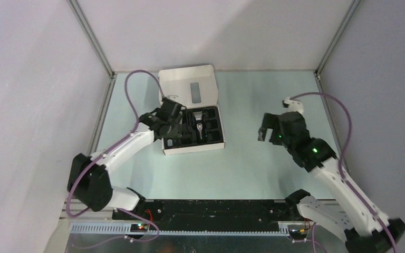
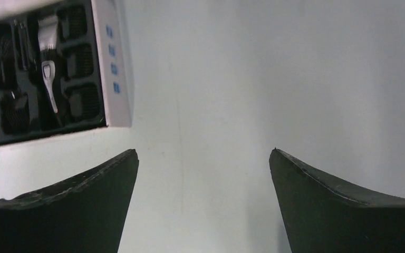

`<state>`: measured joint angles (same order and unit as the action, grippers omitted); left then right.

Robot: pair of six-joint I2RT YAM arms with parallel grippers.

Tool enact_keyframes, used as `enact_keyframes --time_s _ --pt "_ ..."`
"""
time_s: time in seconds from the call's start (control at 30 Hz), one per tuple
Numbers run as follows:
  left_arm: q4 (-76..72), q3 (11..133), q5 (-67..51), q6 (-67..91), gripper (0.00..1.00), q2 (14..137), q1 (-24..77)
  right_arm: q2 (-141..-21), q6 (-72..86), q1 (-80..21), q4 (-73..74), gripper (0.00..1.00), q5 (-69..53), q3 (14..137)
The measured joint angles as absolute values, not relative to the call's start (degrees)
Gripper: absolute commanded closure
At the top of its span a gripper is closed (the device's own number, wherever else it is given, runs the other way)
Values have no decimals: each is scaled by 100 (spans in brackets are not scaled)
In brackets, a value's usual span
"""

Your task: Sort the hair-cutting tools

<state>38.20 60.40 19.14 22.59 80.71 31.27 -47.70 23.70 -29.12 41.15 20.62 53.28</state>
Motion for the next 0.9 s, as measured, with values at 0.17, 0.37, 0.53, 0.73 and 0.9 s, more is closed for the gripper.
enact_keyframes --time_s 0.17,0.37,0.53,0.73,0.9 --pt "3555 5972 1730 2314 27 7437 2563 -6136 2460 -2912 3575 4 1085 5339" --pt "3050 5577 1085 2456 25 7321 1540 -7673 2709 -2965 2783 7 51 5592" --pt "2679 5465 263 2687 25 7618 917 -8868 2926 -3052 2121 10 -493 6010" --pt "2220 5356 -628 2906 26 8235 556 -9784 3236 -3079 1411 11 -1107 6156" --pt "2091 5345 -1024 3006 29 8680 537 -10112 3457 -3079 886 15 -1479 6191"
